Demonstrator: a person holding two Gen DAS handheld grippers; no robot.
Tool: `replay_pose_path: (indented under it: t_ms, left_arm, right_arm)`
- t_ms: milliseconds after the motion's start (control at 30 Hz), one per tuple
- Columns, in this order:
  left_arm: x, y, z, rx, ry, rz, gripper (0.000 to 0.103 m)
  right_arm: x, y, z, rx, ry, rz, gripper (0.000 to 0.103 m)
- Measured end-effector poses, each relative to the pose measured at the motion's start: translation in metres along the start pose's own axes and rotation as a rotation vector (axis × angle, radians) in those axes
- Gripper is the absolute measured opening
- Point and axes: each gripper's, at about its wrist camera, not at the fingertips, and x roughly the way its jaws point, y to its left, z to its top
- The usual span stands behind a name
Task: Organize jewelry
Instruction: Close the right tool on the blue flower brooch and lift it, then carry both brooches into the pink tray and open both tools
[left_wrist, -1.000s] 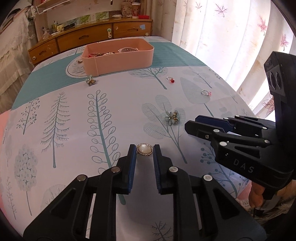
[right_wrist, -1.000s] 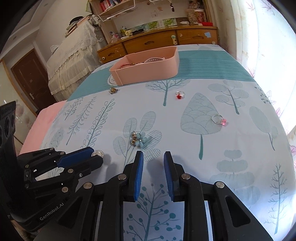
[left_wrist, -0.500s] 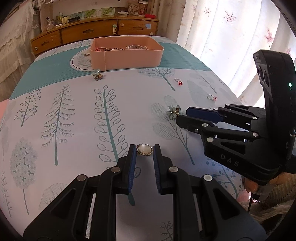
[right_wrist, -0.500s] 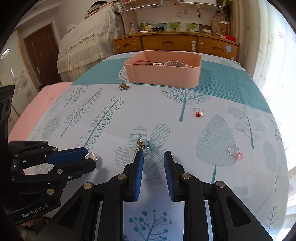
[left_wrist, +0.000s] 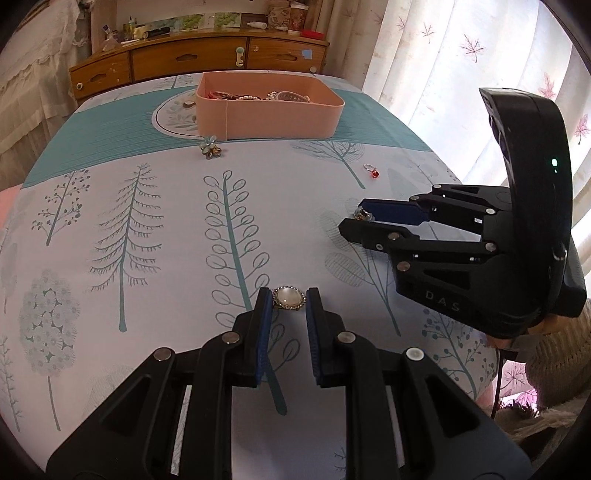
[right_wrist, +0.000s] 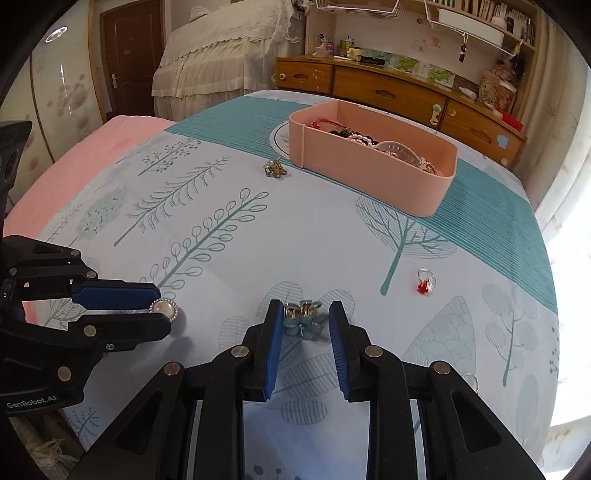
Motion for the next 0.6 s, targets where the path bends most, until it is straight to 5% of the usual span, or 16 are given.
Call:
replay_pose_path:
  t_ms: [300,600]
  left_arm:
    - [-0.008,0.016,0.038,-0.045,-0.009,-0.018,0.016]
    - [-0.027,0.039,0.148,-0.056,-0.111,-0.018,0.016]
  right_arm:
    - [-0.004,-0.003,0.007,0.04,-0.011,0.022,0.02]
    - [-0.041,-0.043,0.067,0.171,-0.156,0.01,0.02]
